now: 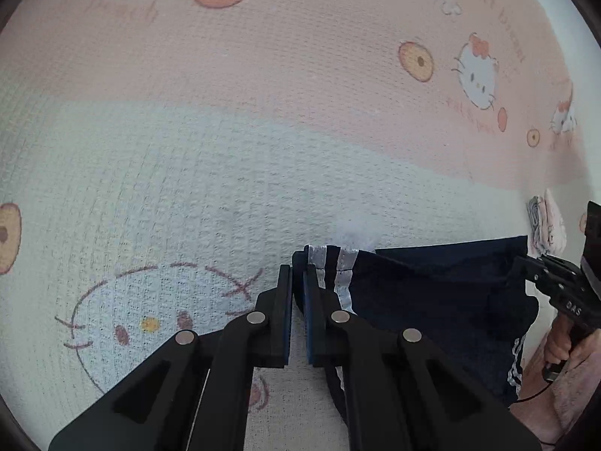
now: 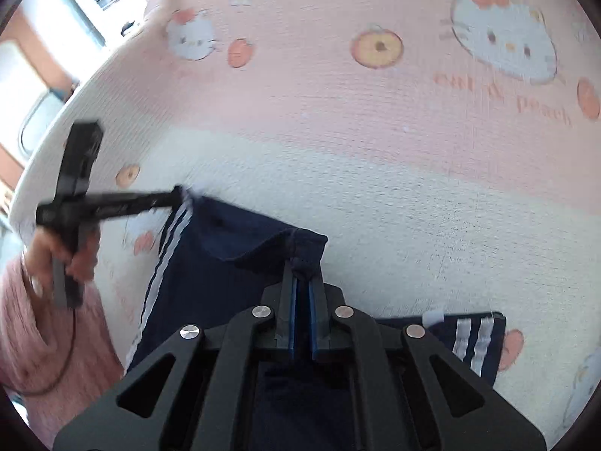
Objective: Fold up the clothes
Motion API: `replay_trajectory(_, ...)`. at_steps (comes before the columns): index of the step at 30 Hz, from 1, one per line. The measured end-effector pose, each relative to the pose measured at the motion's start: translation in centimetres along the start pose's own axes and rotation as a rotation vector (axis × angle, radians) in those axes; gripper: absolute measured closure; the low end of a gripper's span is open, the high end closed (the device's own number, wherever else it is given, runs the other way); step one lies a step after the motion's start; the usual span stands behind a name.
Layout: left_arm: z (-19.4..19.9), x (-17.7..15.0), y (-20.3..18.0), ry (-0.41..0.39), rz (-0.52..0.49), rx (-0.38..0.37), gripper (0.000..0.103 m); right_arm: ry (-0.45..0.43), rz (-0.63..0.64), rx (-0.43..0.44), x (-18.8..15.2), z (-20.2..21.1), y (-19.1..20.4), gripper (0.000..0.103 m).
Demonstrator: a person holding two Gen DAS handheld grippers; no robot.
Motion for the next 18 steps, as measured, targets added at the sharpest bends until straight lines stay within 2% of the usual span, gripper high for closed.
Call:
replay_trajectory(3, 0.0, -0.3, 1.0, -0.01, 0.045, 0.022, 0.094, 0.123, -0.047, -0.121, 0.1, -4.3, -3.8, 0.096)
replay_trajectory(5, 0.1, -0.5, 1.7, -0.016, 0.076, 0.037, 0.093, 0.105, -0.059, -0.12, 1.0, -4.4, -4.3, 0.091)
replay_trajectory(6, 0.1, -0.6, 2.0, -0.019, 0.091, 0.044, 0.092, 0.085, -0.036, -0.139, 1.5, -3.9, -4.3, 0.082)
replay_trajectory(7, 0.1, -0.7, 2.3, -0.022, 0.106, 0.051, 0.09, 0.065, -0.013, -0.155, 2.0, -3.4, -4.3, 0.076)
replay_trajectory(8, 0.5, -0.7, 2.6, -0.033, 0.097, 0.084, 0.09, 0.043, 0.002, -0.154, 2.4, -2.8, -4.1, 0.072)
replay_trajectory(10, 1.5, -0.3, 2.6, -0.069, 0.025, 0.203, 0.09, 0.0, 0.03, -0.148, 3.2, -1.7, -3.8, 0.071)
replay_trajectory(12, 2.0, 0.1, 2.2, -0.087, -0.017, 0.278, 0.09, -0.004, 0.024, -0.131, 3.6, -1.4, -3.6, 0.071)
replay_trajectory(13, 1.7, 0.2, 1.5, -0.083, -0.027, 0.27, 0.09, -0.002, 0.014, -0.124, 3.7, -1.2, -3.4, 0.071)
replay_trajectory(14, 1.3, 0.2, 0.5, -0.072, -0.041, 0.231, 0.09, -0.005, -0.029, -0.109, 3.9, -0.8, -3.7, 0.071)
replay_trajectory(16, 0.0, 0.2, -2.7, -0.033, -0.1, 0.11, 0.09, -0.011, -0.116, -0.073, 4.2, 0.2, -4.3, 0.071)
replay_trajectory(18, -1.4, 0.3, -7.5, -0.007, -0.205, -0.01, 0.089, -0.031, -0.236, 0.037, 4.6, 2.0, -5.4, 0.07)
Point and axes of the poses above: each gripper's, at about its wrist camera, not at the fingertips, and z roughly against the way its jaws point, y to its left, x to its top, the point moved 10 cm from there along -z, roughly the way its jaws point, and after that the axes turned 13 degrees about -x, right-handed, at the moved point
